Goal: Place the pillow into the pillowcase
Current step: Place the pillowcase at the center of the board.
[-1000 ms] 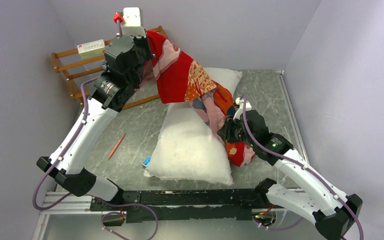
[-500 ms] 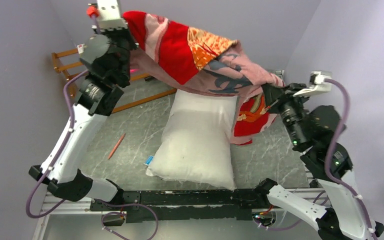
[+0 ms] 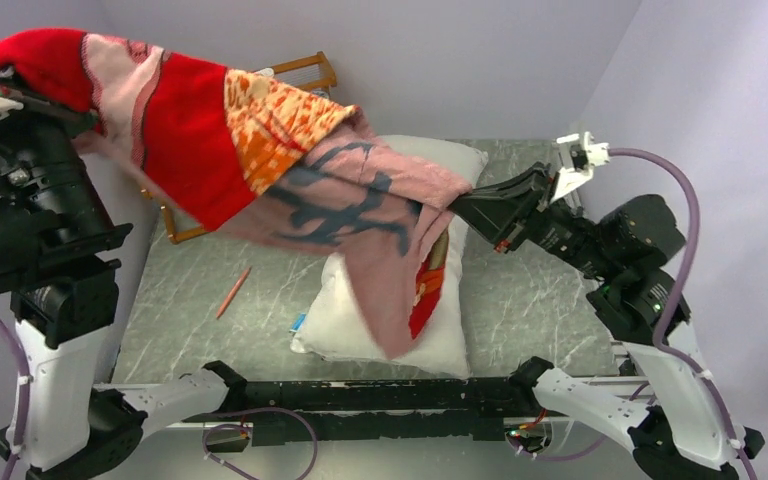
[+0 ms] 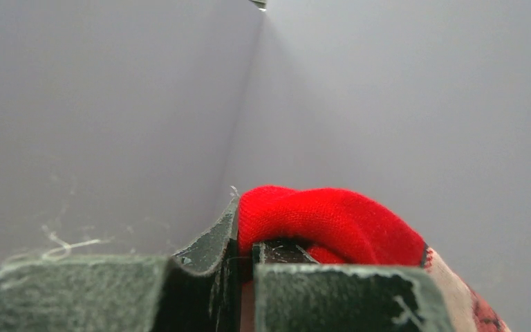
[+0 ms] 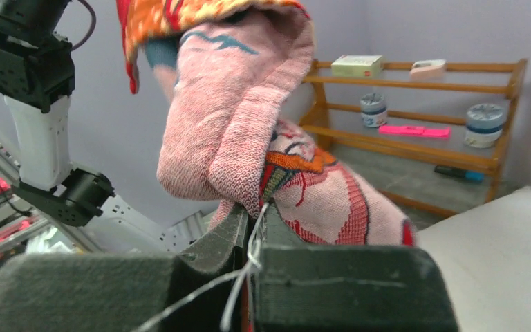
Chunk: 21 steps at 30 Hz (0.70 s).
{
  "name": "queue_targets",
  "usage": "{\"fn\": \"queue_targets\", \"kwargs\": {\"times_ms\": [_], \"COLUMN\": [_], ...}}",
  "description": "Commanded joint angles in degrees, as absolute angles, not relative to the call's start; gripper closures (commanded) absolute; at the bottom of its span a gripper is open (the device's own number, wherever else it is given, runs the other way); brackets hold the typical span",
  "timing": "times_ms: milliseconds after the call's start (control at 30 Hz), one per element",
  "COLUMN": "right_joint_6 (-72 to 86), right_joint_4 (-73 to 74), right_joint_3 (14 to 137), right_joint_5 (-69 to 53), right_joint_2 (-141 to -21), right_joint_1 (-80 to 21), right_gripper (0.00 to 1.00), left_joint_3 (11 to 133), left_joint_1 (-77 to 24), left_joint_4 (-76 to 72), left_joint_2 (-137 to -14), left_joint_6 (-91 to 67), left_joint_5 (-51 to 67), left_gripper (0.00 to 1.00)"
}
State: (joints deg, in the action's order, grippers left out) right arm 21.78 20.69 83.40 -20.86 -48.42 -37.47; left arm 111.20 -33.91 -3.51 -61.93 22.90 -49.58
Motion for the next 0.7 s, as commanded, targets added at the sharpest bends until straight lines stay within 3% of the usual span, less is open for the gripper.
{"fn": "queue_targets", "kwargs": {"times_ms": [0,167,367,500,667], "right_joint_6": [28.9,29.8,28.8,25.9,28.4], "right_joint_4": [15.0,19.5,16.9,16.7,12.6], "right_joint_3": [81.4,75.9,78.0,83.1,86.3], "right_joint_5": [-22.8,-6.6,-0.2,6.9,0.9], "right_joint_2": [-52.4,-59.7,-73.3,-79.4,-86.5], "right_joint_1": [-37.4,-37.3,-37.0,-35.4,-26.2], "right_gripper": [1.00,1.00,1.00,1.00,1.00], "left_joint_3": [104.0,88.5,77.6,77.1,81.6], "left_joint_1": [-33.4,-33.4,-31.2,-23.8,-14.9], "left_joint_4": [-7.9,-12.1,-1.0,9.7,24.7], "left_joint_2": [-61.0,-60.2,-60.7,-64.8,-70.6], "left_joint_6": [33.3,40.6,30.4,17.6,1.2], "left_joint_5": [-54.6,-61.3,-62.5,-58.9,-50.6], "left_gripper": [0.95,0.95,0.95,0.95,0.95]}}
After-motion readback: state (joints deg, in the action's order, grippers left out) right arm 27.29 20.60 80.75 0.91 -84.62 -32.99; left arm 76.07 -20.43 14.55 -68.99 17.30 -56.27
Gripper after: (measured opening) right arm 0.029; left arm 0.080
